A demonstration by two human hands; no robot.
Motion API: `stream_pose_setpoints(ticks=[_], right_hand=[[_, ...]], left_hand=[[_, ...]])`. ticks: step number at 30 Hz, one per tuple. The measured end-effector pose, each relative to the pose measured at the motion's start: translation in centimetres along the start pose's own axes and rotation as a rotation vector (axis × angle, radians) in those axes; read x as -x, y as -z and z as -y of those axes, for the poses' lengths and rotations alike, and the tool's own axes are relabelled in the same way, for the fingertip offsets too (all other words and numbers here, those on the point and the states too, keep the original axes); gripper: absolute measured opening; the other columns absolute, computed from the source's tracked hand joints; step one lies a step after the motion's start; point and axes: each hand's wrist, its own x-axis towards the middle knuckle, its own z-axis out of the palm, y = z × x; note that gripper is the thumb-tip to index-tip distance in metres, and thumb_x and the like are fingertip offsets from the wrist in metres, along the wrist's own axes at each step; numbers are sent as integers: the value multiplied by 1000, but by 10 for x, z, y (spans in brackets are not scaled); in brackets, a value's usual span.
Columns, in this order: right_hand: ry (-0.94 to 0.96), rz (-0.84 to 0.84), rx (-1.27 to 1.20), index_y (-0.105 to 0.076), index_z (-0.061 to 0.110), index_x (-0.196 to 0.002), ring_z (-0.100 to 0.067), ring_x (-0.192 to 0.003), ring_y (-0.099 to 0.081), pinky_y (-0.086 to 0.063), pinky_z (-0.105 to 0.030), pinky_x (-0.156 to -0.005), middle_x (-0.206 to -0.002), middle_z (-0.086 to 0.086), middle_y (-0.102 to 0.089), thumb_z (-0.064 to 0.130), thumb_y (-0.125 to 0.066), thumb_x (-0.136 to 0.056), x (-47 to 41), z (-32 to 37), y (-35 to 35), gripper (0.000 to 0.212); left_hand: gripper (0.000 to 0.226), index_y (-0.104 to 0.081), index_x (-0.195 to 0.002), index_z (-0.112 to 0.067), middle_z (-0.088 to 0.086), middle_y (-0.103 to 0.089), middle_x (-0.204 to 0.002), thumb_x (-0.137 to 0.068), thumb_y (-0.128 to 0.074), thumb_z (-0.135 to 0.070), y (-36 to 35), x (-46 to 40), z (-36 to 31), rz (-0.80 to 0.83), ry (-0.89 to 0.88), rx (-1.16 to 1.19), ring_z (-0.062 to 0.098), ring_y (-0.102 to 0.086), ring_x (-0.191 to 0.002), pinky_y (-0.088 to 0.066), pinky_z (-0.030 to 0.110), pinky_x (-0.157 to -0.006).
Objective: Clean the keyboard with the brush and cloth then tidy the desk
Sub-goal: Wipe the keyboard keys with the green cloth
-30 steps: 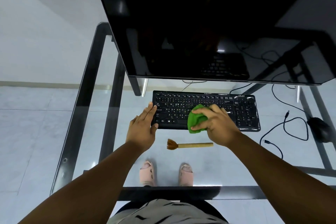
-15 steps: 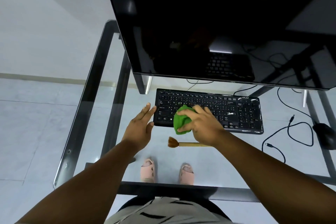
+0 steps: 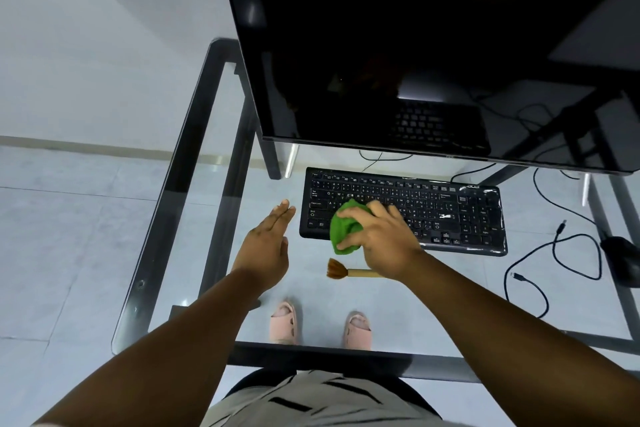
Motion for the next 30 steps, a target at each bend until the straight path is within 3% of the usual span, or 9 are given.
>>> stream_pose_setpoints(ticks=[5,9,15,21,25,30], right_hand=[[-81,-17,-8,-75,44,-87,-19,-99,-41,-30,-35,-74,-134,17,-53,-5,-60,-71,22,-24,6,54],[-55,-62,-37,-73,47,-101,-21,-99,-42,-34,-36,-75,-136,13,-53,-5,-59,-73,20,-20,6,61],[-32,19,-12,-69,53,-108,-20,-100,-42,-30,-35,-74,-141,13,-49,-6,-58,-74,37,-43,3,68],[-144,-68,-47,-72,51,-100,-22,-97,-43,-31,-34,-75,-137,12,-53,-6,-61,-70,75,-80,1,65],[-176,-103,-76,-71,48,-107,-21,-96,-41,-42,-39,-78,-138,10,-51,-4,-60,-74,75,-73,-3,63],[-98,-51,-44,-66,52,-113,-23,-102,-43,-40,-38,-77,-142,11,-47,0,-59,-75,70,-68,-7,65]], left_hand=[[59,-21,-153,-19,-4,-16,-161,-98,-41,-16,-6,-1,-9,-14,34,-60,16,-20,-147,-22,32,-118],[61,-17,-153,-18,-3,-11,-162,-97,-41,-18,-10,-1,-23,-53,78,-66,16,-16,-148,-28,39,-115],[63,-13,-154,-23,-9,-3,-160,-98,-41,-23,-24,-1,-44,-38,-62,-111,11,-6,-148,-19,31,-114],[64,-4,-154,-25,-14,11,-158,-99,-37,-31,-38,2,-57,-4,11,-148,5,13,-145,-13,33,-115],[64,-9,-155,-20,-7,4,-161,-98,-34,-35,-45,0,-68,-27,62,-199,15,5,-149,-16,40,-116],[67,-16,-154,-17,2,-6,-162,-92,-27,-40,-50,-2,-83,-59,127,-229,23,0,-149,-16,42,-116]])
